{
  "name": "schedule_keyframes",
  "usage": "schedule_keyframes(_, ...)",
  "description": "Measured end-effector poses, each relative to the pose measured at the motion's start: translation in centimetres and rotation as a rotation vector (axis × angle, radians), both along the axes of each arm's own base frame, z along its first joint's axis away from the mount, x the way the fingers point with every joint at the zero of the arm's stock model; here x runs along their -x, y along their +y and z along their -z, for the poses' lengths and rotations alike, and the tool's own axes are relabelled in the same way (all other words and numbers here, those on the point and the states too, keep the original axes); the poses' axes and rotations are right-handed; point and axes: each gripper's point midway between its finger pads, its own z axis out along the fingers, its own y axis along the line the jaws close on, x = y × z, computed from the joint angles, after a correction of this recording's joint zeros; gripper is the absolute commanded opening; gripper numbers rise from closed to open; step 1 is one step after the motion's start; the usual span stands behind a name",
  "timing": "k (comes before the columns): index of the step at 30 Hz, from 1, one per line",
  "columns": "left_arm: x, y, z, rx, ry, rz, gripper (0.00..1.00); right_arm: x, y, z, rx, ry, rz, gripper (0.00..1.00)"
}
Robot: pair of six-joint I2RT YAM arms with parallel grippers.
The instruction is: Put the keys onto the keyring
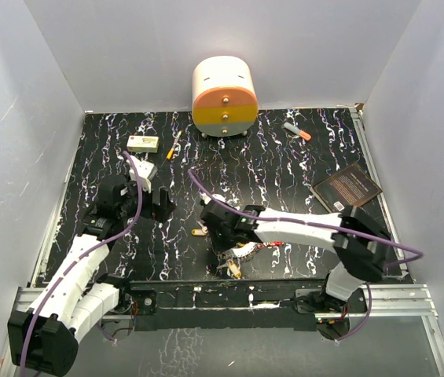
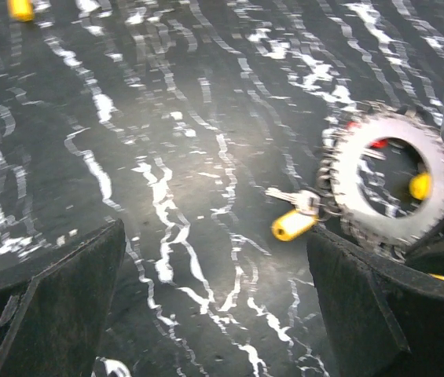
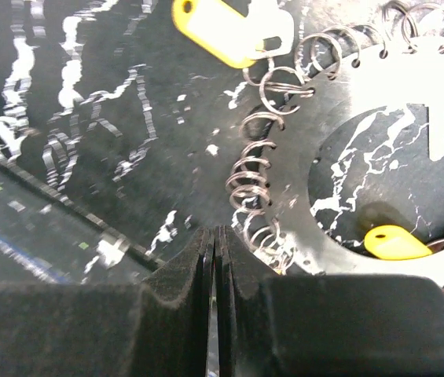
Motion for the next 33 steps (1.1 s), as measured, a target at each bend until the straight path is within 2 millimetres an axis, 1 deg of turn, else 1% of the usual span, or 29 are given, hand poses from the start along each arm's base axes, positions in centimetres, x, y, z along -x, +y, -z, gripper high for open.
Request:
schedule_keyframes(3,1.0,-1.8,-0.4,0.057,0.014,0.113,0.96,0.3,0.2,-2.7,-0.121,-0.024,-0.021,0.08)
schedule_keyframes(6,1.6,-3.5,-1.2,0.102,0.017,0.227,0.96,0.4,-0.3,-4.9,-0.243,-0.052,-0.031,0.09)
schedule_keyframes(7,1.6,-4.0,-1.6,0.111,0.011,0.264,0.96,0.3,-0.6,-5.4,-0.275,-0.063,-0.026,0.16)
schedule_keyframes(8,1.5,-4.4,-1.9,0.117,0.003,0.295,0.96,0.2,-1.0,-5.6,-0.296,-0.07,-0.019,0.24)
schedule_keyframes(9,1.3,-4.7,-2.2,0.12,-0.005,0.322,0.96,0.1,-1.3,-5.7,-0.303,-0.074,-0.011,0.28)
schedule_keyframes(11,0.9,-5.2,-2.3,0.122,-0.012,0.355,0.96,-0.4,-2.0,-5.3,-0.291,-0.08,0.015,0.29)
schedule_keyframes(13,0.5,-5.5,-2.0,0.126,-0.006,0.374,0.96,-0.6,-2.4,-4.4,-0.257,-0.072,0.027,0.29)
schedule_keyframes(15,0.5,-5.8,-1.8,0.134,-0.002,0.388,0.96,-0.3,-2.8,-3.0,-0.213,-0.043,0.034,0.27)
schedule_keyframes(19,0.6,-6.4,-2.2,0.153,-0.02,0.411,0.96,0.2,-3.2,-0.5,-0.141,0.016,0.045,0.27)
schedule_keyframes(23,0.7,-6.5,-2.3,0.156,-0.027,0.417,0.96,0.5,-3.5,1.4,-0.087,0.058,0.056,0.27)
schedule_keyframes(27,0.7,-6.4,-2.3,0.153,-0.032,0.42,0.96,0.6,-3.6,2.1,-0.064,0.08,0.07,0.27)
schedule_keyframes(33,0.7,-6.5,-2.2,0.154,-0.036,0.42,0.96,0.9,-3.3,2.2,-0.062,0.108,0.067,0.24)
